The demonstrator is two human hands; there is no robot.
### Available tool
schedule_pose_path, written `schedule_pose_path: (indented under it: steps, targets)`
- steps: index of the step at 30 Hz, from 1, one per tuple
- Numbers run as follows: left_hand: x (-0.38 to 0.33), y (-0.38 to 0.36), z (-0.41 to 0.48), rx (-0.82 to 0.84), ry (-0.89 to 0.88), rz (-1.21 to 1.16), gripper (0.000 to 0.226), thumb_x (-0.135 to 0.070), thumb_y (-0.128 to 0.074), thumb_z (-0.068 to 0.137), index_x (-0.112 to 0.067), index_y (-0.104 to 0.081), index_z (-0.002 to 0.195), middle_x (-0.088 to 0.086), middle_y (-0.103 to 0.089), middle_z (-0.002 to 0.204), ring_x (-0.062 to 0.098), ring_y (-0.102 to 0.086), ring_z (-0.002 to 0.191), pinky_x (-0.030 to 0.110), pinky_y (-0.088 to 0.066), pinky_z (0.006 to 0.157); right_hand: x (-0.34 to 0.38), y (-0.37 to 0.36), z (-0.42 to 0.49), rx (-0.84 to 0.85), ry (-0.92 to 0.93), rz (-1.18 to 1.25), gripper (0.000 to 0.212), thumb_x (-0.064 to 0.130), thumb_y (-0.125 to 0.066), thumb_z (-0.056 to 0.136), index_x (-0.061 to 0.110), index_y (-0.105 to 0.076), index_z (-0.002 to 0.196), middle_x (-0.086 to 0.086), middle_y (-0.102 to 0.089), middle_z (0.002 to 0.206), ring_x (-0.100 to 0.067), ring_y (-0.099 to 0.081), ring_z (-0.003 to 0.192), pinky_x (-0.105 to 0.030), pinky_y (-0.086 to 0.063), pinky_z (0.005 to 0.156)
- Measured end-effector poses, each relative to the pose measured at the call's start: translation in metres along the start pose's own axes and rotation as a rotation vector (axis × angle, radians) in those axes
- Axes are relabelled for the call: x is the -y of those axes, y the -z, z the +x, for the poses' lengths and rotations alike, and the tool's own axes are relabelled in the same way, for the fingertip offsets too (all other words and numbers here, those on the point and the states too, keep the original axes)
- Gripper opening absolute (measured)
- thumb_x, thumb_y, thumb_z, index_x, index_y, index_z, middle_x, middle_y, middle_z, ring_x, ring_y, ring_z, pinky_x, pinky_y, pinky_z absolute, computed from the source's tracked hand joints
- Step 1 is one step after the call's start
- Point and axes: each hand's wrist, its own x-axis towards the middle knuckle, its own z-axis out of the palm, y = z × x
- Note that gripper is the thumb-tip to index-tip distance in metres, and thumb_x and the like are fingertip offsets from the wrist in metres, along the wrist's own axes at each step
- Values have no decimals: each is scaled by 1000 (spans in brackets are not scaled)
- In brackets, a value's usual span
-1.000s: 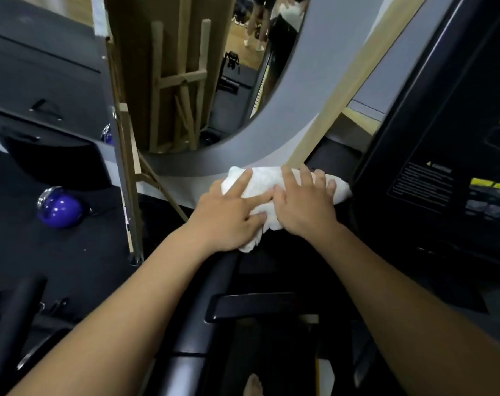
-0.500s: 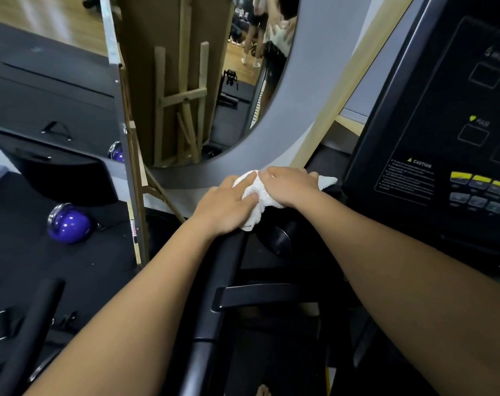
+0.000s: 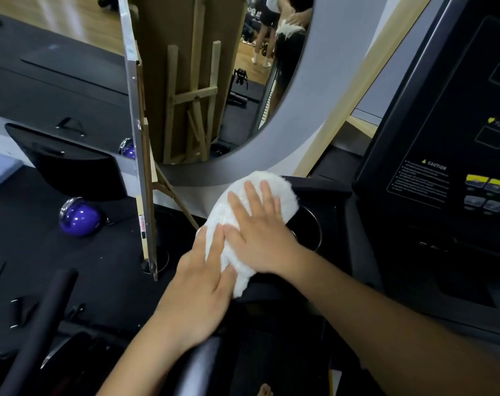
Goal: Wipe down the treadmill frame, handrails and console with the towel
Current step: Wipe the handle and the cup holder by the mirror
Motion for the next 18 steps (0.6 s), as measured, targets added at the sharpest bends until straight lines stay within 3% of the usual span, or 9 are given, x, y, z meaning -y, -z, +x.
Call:
schedule_pose_path:
  steps: [2,4,7,11,15,18]
  targets:
    - [1,-1,-16,23,33,-7,62,-47,-19,101,-43,14,153,-18,19,162,11,-7,148,18,-15,103,11,-4,-14,4,6,23,65,44,-24,100,22,3,155,-11,23,160,-34,31,142,-53,13,117]
    - [-2,1,-11,58,64,-37,63,-47,-22,101,-44,13,153,-20,17,161,10,-6,148,20,-15,104,11,-7,-14,1,6,-18,65,42,-23,99,19,0,155,-16,22,159,-38,30,142,-54,14,117]
    - [-7,9,28,80,42,-88,75,-48,-31,86,-41,-4,155,-17,-7,161,18,-31,138,29,-31,104,-2,3,13,-9,51,-79,59,41,-23,98,26,-12,154,-13,9,162,-40,19,145,-56,12,116]
    - [6,19,62,137,50,-219,73,-53,-41,81,-42,-23,151,-13,-32,157,17,-38,140,47,-34,113,-9,18,45,63,38,-131,54,46,-18,98,36,-24,150,-5,-8,163,-37,5,148,-54,7,118]
    - [3,17,32,104,100,-243,78,-62,-40,79,-59,-7,149,-22,-27,159,10,-30,143,44,-25,118,0,11,25,45,35,-139,62,49,-21,96,31,-12,154,-10,4,163,-38,14,147,-54,8,118]
    - [9,21,16,137,128,-371,72,-53,-51,74,-70,-22,138,-32,-53,136,2,-49,126,34,-37,109,9,6,2,79,50,-156,68,47,-26,94,25,-2,155,-15,15,161,-42,23,144,-55,12,117]
